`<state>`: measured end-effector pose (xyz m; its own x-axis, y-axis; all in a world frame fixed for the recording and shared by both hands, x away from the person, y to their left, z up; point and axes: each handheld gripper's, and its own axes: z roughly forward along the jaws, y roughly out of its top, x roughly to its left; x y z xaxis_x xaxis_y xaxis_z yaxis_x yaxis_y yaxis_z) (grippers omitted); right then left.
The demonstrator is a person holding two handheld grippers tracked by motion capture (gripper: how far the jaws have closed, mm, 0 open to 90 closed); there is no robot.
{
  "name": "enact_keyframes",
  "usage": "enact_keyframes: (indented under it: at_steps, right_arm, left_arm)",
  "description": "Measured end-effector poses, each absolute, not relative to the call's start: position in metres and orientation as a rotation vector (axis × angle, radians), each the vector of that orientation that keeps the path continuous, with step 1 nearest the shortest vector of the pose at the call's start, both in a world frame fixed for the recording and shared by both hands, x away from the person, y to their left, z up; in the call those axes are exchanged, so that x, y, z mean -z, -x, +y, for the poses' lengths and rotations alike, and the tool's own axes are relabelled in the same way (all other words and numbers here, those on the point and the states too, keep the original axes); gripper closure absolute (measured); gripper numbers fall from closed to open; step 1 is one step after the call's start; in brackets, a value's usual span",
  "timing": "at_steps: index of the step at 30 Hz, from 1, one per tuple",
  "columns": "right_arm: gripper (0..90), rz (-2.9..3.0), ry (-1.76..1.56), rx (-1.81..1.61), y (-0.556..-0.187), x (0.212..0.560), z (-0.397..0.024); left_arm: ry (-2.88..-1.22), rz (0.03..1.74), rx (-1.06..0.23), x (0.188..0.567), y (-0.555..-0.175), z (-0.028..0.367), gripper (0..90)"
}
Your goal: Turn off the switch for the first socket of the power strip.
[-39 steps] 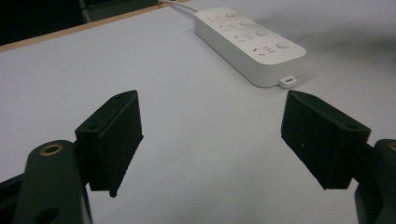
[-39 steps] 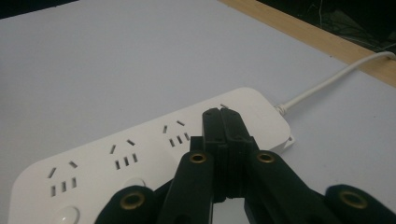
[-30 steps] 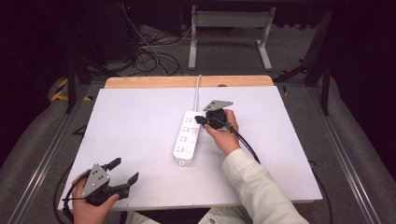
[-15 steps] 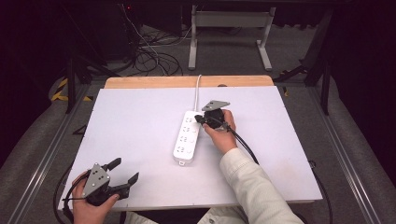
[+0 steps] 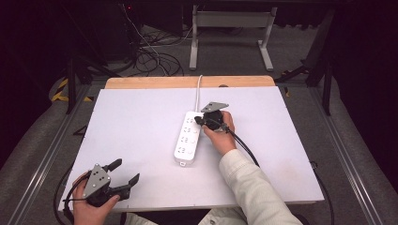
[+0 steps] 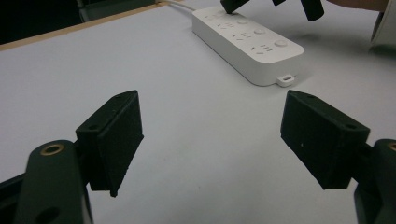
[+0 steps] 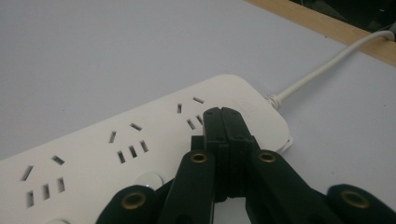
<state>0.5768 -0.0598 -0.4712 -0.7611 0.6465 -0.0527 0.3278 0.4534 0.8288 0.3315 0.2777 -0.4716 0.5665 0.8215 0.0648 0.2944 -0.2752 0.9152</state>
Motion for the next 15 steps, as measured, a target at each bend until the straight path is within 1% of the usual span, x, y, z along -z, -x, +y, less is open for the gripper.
enact_keyframes:
  at_steps: [15]
  right_arm:
    - [90.0, 2.346, -0.846, -1.201, -0.5760, 0.4719, -0.0579]
  left_arm:
    - [-1.832, 0.914, -0.679, 0.4716, -0.3311, 0.2774, 21.2]
